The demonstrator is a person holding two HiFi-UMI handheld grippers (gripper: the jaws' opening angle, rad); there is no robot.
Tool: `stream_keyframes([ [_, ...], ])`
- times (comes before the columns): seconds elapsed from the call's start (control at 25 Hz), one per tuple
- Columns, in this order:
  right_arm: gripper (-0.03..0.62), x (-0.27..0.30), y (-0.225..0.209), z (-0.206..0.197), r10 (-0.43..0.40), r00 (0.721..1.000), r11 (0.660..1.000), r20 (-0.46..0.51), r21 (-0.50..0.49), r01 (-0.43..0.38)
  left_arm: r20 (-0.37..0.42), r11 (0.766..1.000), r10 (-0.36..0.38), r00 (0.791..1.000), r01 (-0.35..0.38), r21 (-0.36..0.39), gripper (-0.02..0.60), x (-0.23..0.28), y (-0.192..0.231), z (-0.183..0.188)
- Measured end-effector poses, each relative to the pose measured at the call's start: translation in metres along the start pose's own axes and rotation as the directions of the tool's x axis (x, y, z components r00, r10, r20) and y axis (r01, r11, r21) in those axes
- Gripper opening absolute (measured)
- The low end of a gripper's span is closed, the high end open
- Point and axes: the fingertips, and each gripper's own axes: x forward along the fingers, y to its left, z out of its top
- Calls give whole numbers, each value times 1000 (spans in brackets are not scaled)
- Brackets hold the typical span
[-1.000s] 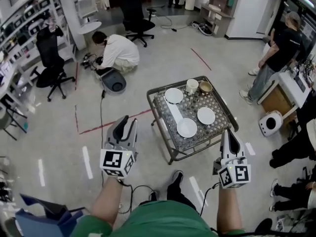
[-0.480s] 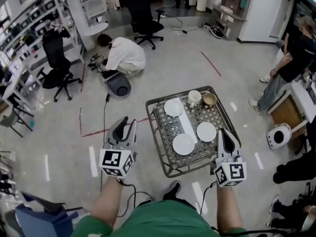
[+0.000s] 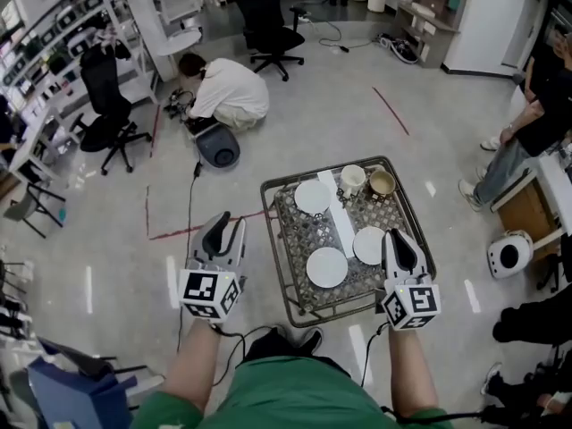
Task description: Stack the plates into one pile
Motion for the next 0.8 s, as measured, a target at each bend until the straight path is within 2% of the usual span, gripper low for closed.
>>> stream_keyframes([
  [0.16,61,22,-11,-21,18,999,1000,-41,16,-17,-19,1000,7,1000,-8,-20,126,22,6,-20],
  [0.4,88,69,-16,-70,27,989,989,-149,147,-5,-33,998,-51,998,49,-42,126,71,21,-41],
  [0.6,106,117,-16,-116,-11,961,965,-275,248,82,-96,992,-118,988,114,-46,126,119,50,-60],
  [0.8,110,183,-25,-178,-31,923,931,-382,326,166,-197,984,-178,964,170,-54,126,173,82,-112],
])
